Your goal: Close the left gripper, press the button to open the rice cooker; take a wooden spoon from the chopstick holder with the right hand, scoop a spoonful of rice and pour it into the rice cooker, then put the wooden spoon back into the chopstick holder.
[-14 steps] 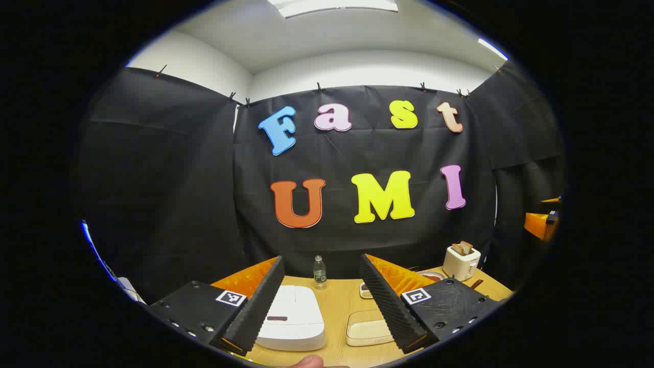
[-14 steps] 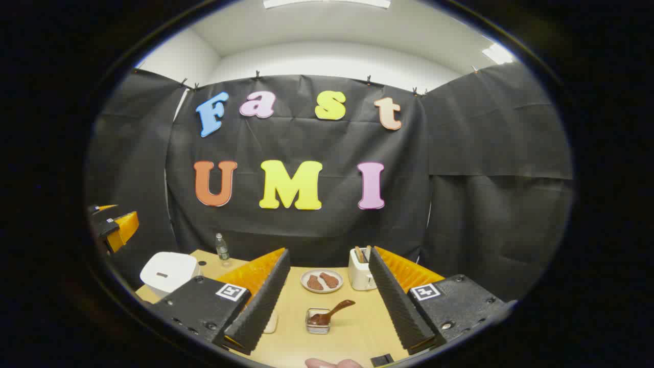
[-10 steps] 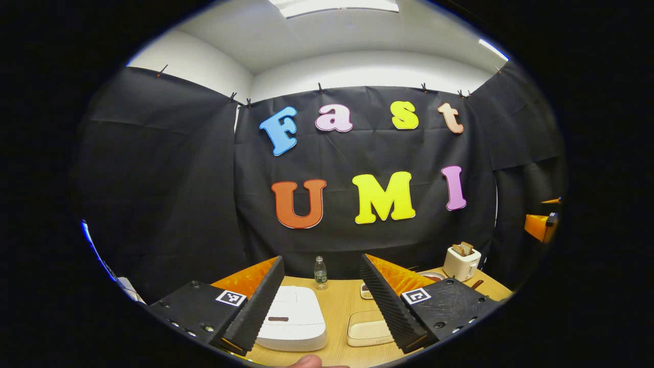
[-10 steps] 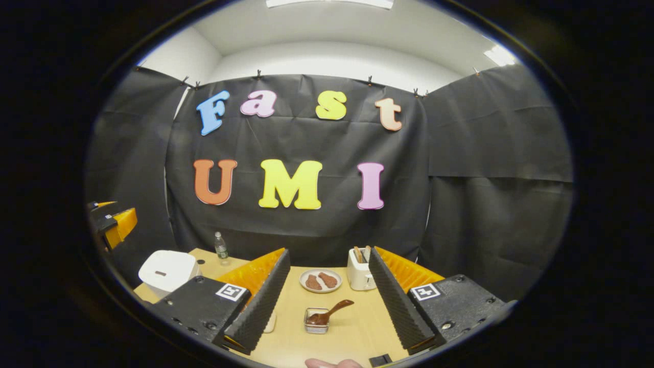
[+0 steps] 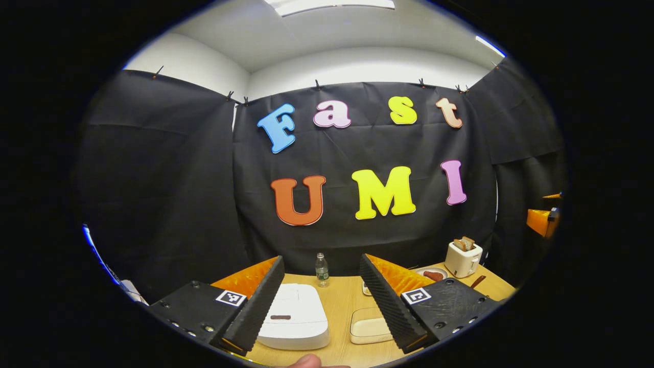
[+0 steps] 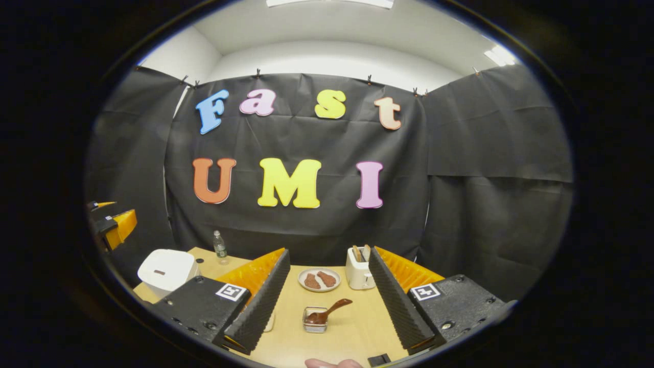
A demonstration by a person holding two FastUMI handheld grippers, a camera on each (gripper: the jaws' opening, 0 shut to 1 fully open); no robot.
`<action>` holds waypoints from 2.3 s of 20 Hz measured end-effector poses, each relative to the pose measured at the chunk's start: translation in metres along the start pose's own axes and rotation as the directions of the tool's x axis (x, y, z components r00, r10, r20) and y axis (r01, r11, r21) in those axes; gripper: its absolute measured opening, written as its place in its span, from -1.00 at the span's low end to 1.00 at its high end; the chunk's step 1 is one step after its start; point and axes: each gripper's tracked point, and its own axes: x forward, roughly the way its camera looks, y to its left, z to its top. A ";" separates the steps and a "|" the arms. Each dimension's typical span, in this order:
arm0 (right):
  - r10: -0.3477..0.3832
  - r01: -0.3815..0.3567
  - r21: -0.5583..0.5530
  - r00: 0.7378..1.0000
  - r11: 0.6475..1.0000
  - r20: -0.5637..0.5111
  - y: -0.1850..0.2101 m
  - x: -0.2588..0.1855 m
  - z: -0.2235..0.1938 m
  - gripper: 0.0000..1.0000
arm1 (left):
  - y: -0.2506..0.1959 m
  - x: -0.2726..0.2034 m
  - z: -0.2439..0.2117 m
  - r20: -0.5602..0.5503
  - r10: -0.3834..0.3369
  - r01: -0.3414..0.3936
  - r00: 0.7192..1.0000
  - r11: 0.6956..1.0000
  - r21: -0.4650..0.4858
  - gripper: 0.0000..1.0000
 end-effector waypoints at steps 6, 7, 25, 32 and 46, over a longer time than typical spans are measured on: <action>0.001 -0.001 -0.009 1.000 1.000 -0.010 0.000 0.002 -0.002 1.00 | 0.002 0.005 -0.007 -0.032 0.001 0.000 0.999 1.000 0.010 0.46; -0.001 0.001 -0.014 1.000 1.000 -0.012 0.000 0.003 -0.002 1.00 | 0.007 0.008 -0.006 -0.031 0.013 -0.012 0.999 1.000 0.025 -0.02; 0.019 -0.029 -0.114 0.995 0.993 -0.093 0.028 0.016 -0.016 1.00 | 0.089 0.091 -0.162 -0.382 0.182 -0.189 0.906 0.982 0.020 -1.00; 0.018 -0.037 -0.131 0.989 0.991 -0.146 0.038 0.021 -0.029 1.00 | 0.101 0.096 -0.252 -0.558 0.179 -0.217 0.810 0.976 -0.001 -1.00; 0.035 -0.060 -0.132 0.982 0.989 -0.186 0.052 0.026 -0.041 1.00 | 0.102 0.098 -0.295 -0.639 0.175 -0.207 0.749 0.978 0.025 -0.99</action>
